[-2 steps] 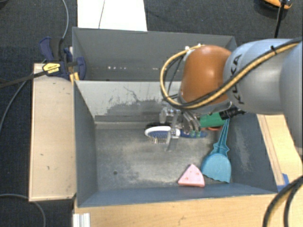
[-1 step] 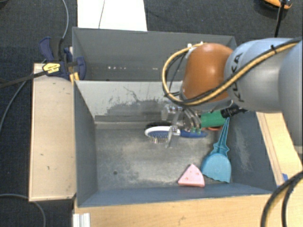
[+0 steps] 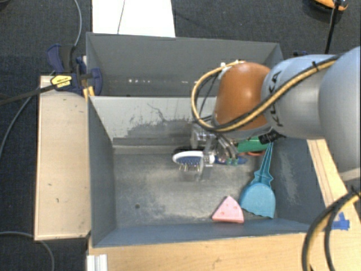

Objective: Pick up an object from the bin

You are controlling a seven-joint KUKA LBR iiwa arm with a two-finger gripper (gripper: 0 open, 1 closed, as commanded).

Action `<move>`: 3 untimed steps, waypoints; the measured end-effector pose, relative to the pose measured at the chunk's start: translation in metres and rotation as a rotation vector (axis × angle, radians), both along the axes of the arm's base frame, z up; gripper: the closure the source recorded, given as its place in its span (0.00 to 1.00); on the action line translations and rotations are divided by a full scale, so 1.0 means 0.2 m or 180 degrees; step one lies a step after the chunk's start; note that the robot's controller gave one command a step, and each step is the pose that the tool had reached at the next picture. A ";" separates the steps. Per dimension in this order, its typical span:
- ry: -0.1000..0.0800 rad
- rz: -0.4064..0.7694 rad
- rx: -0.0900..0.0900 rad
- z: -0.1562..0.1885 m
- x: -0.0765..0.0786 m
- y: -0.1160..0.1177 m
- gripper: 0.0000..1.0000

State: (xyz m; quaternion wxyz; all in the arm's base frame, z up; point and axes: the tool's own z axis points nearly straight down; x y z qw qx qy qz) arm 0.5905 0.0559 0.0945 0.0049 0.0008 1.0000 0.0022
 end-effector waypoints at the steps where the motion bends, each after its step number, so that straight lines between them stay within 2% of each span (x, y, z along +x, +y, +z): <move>1: -0.0013 -0.0468 -0.0001 -0.10 0.01 0.02 1.00; 3: -0.0015 -0.0470 0.0000 -0.10 0.01 0.02 1.00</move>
Offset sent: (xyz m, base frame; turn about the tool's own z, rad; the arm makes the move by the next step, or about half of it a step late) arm 0.0000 0.0000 0.0000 0.0000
